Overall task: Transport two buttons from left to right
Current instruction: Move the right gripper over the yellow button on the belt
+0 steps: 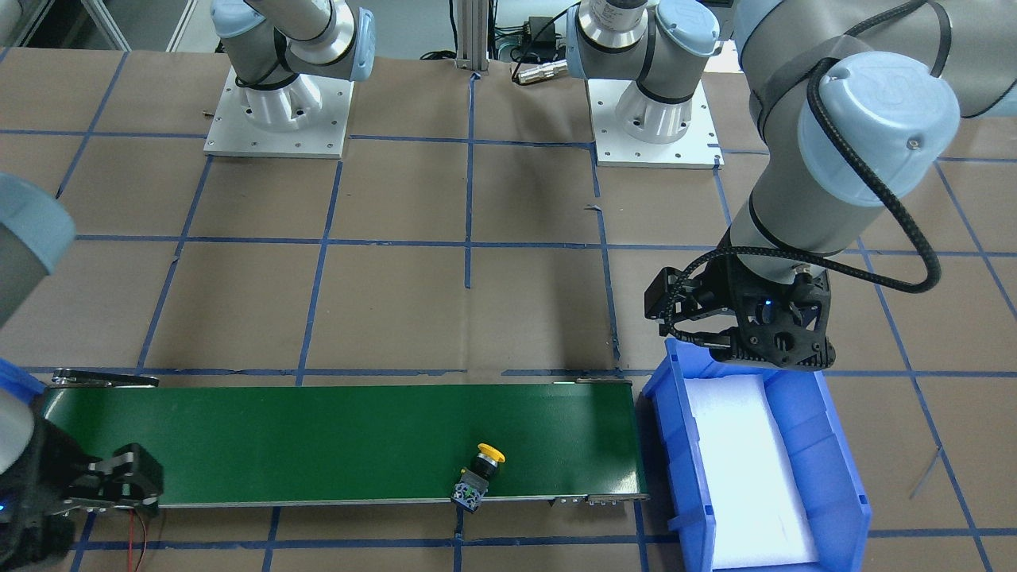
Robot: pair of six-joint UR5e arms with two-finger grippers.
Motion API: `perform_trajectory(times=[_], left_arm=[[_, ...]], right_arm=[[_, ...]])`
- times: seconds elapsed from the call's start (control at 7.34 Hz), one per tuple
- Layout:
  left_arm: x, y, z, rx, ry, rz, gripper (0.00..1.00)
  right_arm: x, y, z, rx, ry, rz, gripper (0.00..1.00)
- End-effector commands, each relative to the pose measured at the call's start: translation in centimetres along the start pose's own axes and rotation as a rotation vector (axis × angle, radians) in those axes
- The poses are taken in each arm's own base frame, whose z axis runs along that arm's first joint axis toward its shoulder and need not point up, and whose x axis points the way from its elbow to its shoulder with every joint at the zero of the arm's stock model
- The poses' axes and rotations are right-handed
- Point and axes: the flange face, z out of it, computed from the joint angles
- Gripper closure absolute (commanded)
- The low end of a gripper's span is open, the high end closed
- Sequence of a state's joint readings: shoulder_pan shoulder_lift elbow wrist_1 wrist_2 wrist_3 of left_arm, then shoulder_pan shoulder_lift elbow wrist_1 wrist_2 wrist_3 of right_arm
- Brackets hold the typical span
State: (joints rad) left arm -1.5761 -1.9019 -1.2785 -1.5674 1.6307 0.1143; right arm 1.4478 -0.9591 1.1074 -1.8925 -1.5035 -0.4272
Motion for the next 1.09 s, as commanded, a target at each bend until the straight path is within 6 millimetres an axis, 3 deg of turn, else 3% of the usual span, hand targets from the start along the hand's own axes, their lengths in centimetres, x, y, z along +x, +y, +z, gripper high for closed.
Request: perform_trajectory(times=[0.0,0.27,0.54,0.95], left_arm=[[0.0,-0.1,0.3,-0.003,-0.001,0.002,0.00],[0.1,0.0,0.2,-0.002,-0.001,0.002,0.00],[0.0,-0.1,0.4,-0.003,-0.001,0.000,0.00],[0.0,-0.2,0.5,-0.005,-0.001,0.000,0.00]], right_arm=[[-7.0,-1.6,3.0,-0.027,-0.016,0.138,0.19],[-10.8,-1.7,4.0,-0.058,-0.024,0.385,0.19],[-12.9,-0.8,5.7,-0.096,-0.035,0.570,0.20],[-18.3,-1.2,6.8,-0.108,-0.041,0.688,0.20]])
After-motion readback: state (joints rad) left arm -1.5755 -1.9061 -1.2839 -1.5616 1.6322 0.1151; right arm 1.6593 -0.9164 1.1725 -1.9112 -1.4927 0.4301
